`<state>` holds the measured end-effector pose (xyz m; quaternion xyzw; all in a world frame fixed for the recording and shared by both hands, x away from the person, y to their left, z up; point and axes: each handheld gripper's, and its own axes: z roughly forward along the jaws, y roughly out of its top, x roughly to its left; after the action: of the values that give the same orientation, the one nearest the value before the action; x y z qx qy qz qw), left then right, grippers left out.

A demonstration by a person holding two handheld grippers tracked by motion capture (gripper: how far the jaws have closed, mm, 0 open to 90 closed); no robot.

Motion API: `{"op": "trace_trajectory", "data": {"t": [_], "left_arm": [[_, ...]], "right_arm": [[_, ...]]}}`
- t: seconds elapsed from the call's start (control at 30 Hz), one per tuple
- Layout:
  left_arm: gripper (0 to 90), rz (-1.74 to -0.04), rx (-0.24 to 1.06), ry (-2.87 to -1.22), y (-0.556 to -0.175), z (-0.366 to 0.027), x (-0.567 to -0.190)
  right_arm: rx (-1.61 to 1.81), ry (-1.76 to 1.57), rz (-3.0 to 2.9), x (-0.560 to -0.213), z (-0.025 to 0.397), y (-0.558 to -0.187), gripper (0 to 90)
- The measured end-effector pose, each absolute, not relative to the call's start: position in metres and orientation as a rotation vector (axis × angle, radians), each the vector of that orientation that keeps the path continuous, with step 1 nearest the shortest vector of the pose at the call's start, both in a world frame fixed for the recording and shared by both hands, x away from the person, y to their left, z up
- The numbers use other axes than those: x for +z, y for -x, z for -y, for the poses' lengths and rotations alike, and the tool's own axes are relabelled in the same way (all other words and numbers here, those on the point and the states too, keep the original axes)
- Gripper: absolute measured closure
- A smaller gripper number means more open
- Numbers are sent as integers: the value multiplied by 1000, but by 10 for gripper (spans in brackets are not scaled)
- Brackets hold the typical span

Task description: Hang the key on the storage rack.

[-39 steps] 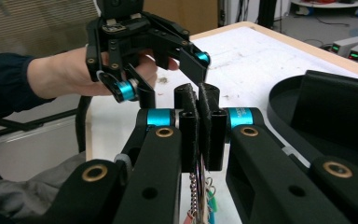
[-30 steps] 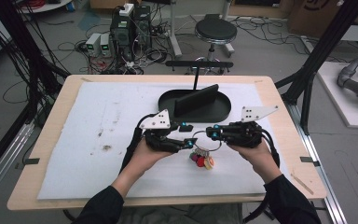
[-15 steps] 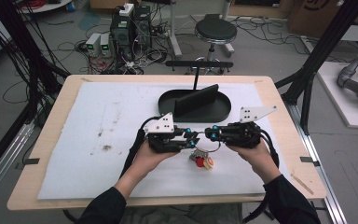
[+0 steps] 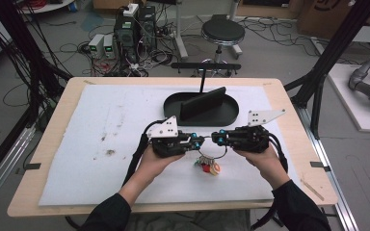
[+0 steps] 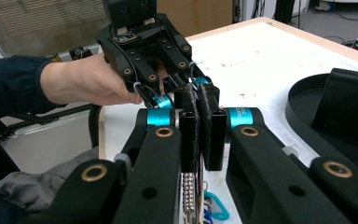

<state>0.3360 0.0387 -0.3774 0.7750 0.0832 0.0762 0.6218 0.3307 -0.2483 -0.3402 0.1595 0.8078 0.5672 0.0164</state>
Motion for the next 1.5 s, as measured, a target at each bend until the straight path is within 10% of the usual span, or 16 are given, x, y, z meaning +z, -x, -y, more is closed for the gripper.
{"op": "trace_trajectory", "data": {"t": [0.27,0.6,1.5], "left_arm": [[862,-187,211,-1760,-334,-41,-374],[865,-229,259,-1713,-336,-60,-365],[865,-349,432,-1611,-346,-113,-333]], "right_arm": [[1762,-511,-2492,-340,251,-331,816],[1752,-724,-2217,-346,281,-338,390],[1479,-1222,-1891,-390,342,-358,353]]}}
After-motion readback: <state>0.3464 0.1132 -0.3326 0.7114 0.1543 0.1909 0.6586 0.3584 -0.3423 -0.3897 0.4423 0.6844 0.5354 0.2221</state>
